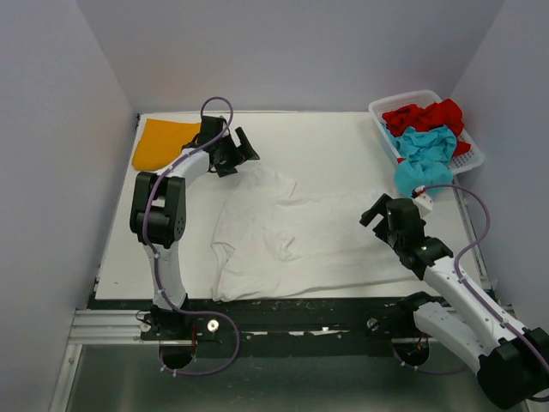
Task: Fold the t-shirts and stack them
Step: Grab the side of the flattened tshirt furthest away from the robot with both arms
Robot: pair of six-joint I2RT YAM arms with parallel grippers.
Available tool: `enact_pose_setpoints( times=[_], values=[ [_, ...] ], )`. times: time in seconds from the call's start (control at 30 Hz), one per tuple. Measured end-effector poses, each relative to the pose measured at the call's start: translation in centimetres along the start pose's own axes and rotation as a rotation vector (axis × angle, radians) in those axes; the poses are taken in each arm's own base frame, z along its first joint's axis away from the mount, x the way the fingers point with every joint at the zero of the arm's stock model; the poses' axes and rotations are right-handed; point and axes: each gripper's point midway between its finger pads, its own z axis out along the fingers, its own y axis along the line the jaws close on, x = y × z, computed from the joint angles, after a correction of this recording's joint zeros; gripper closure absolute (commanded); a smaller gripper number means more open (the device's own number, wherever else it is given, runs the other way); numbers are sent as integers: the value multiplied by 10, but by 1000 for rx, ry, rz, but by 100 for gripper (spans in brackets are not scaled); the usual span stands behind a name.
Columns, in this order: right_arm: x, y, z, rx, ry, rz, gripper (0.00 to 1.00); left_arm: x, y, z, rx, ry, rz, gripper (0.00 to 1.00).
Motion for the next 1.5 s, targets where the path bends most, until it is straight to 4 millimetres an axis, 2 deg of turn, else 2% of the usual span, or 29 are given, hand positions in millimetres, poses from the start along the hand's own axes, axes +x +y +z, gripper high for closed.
enact_pose_setpoints(
  times=[0.17,0.27,0.53,0.67,0.83,1.23,1.3,1.43,1.5],
  values=[
    [-2,1,0,-5,-9,-8,0,3,5,25,-9,57,-45,1],
    [-3,0,1,-2,-17,-9,0,-4,4,38,-20,68,-65,1],
    [-5,-2,2,11,-33,-11,0,-23,-9,47,-40,97,-81,1],
    [-4,-3,3,17,-28,-15,0,-8,-5,41,-84,161,-80,1],
    [-5,-3,2,13,-31,-16,0,25,15,38,-162,247,-115,1],
    [-24,0,-14,-30,-107,3,0,41,14,23,-203,318,-74,3],
    [-23,-2,-14,-20,-107,-1,0,43,13,23,-193,331,-51,10],
    [-22,-7,-14,-2,-105,-11,0,44,10,22,-170,349,-14,36],
    [-22,-9,-14,8,-105,-15,0,45,10,21,-162,359,1,42]
  ],
)
